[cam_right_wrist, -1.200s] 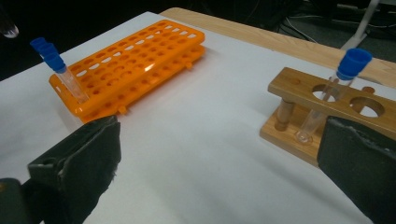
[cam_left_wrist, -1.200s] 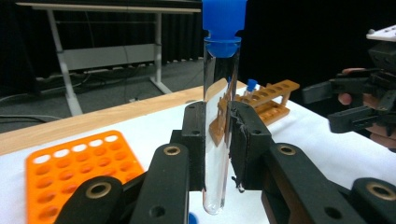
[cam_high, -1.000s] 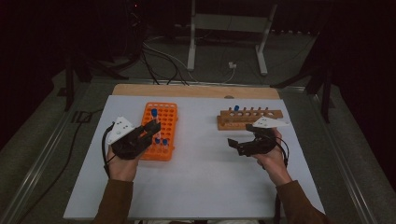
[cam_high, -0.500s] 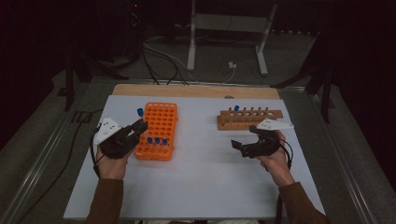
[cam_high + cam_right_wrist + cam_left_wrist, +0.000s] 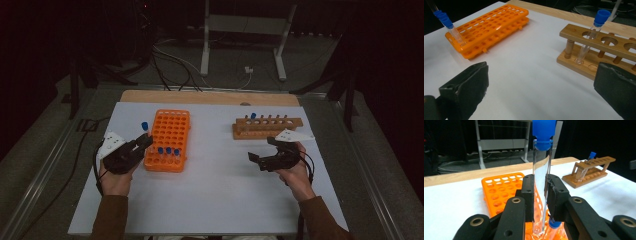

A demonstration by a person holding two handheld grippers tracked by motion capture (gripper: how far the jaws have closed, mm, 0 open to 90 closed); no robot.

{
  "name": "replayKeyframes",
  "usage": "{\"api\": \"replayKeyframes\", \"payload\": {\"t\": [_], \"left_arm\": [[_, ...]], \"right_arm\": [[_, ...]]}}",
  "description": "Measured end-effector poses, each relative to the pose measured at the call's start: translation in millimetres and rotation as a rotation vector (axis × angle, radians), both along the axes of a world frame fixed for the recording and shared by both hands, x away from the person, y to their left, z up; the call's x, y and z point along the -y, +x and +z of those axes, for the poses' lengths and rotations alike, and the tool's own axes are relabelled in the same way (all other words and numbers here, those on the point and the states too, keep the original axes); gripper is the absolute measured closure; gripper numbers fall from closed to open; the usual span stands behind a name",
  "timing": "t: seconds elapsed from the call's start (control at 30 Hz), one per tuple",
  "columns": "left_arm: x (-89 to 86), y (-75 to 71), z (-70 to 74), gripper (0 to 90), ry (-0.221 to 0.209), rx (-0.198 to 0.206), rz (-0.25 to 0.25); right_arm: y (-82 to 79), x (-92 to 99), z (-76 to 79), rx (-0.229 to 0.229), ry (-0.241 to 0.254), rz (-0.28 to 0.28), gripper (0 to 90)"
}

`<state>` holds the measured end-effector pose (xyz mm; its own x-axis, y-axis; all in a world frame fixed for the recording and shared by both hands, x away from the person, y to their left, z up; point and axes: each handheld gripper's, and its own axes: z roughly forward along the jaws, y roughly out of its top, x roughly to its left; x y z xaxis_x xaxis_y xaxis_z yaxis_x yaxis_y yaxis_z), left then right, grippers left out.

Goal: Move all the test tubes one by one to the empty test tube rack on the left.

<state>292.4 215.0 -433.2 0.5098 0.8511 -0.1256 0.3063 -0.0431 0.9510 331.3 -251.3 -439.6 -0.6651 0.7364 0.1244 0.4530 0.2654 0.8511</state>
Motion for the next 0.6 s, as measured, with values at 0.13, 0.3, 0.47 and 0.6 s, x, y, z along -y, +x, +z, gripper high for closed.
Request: {"api": "replayKeyframes", "payload": {"t": [0.13,0.3,0.47,0.6], "left_arm": [[-0.5,-1.5,-7.0,78.0,0.0,-0.014,-0.005],[-0.4,-2.5,-18.6,78.0,0.002,-0.04,0.001],[2.3,0.4,-28.5,78.0,0.014,-0.062,-0.002],[5.0,3.2,-34.6,77.9,0.025,-0.067,0.002]], "right_arm": [[-0.5,0.5,-0.5,-0.002,0.001,-0.001,0.0],[-0.9,-0.3,-1.7,-0.003,0.0,0.004,0.0],[-1.1,-1.3,-2.4,-0.004,0.0,0.008,0.0],[-1.2,-1.8,-2.6,-0.005,0.0,0.012,0.0]]}}
